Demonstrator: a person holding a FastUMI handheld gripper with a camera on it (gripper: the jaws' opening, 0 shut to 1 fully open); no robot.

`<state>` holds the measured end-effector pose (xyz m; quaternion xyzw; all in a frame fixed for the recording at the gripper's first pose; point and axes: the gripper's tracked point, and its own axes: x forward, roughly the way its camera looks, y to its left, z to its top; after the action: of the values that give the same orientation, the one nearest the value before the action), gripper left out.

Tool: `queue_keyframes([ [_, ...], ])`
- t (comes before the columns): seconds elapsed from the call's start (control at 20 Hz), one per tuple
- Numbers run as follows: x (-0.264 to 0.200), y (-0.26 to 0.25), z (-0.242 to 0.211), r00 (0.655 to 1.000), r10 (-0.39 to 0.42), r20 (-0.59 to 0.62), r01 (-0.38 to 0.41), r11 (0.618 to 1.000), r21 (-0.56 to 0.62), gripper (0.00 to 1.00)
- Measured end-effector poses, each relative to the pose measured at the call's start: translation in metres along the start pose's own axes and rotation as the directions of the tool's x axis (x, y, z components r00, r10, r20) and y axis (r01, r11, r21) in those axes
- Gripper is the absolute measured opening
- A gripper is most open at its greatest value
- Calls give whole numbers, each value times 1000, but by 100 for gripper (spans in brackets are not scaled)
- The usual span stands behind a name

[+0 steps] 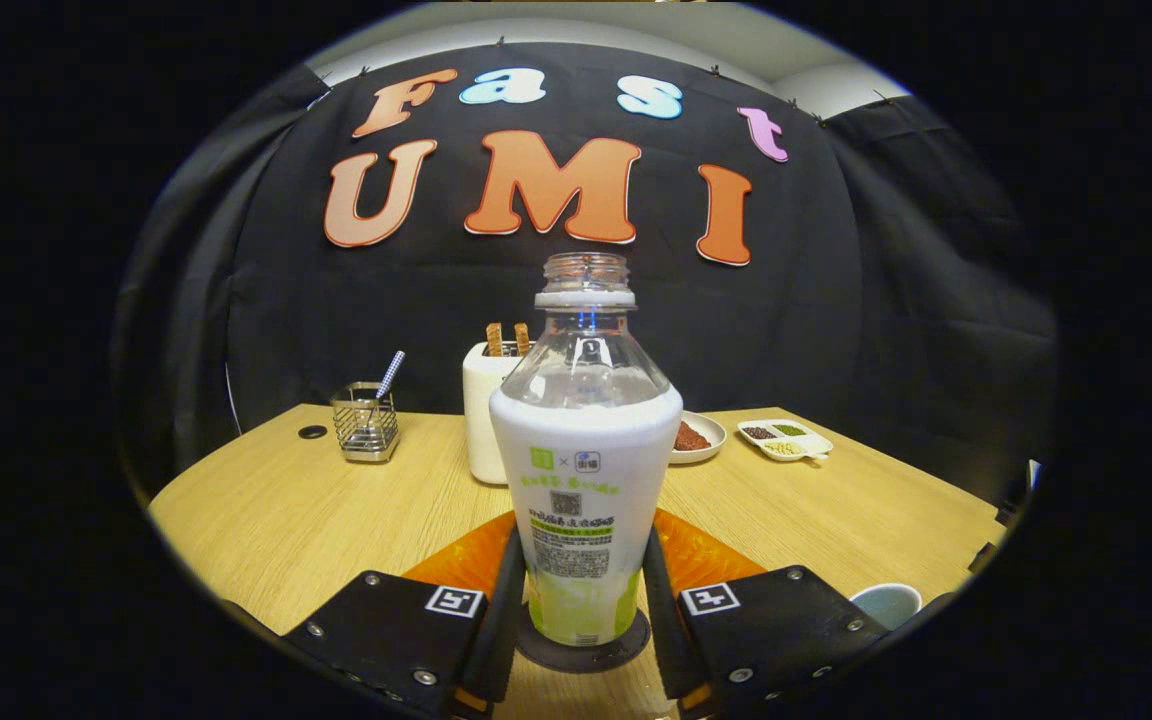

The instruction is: Take the bottle from table, then pour the juice into the cup, finally place the bottle on the coaster

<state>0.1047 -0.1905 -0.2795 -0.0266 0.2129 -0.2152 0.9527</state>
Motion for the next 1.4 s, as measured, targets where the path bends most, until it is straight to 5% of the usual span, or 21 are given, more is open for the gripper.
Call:
queue_keyframes([
  [0.4, 14, 1, -13, 999, 14, -50, -13, 1000, 11, 60],
  [0.7, 1, 0, -13, 999, 22, -50, -18, 997, 73, 75],
  [0.9, -20, -2, -6, 1000, 23, 2, -23, 992, 128, 87],
  [1.4, -113, 30, 75, 980, 89, 180, -107, 990, 92, 89],
])
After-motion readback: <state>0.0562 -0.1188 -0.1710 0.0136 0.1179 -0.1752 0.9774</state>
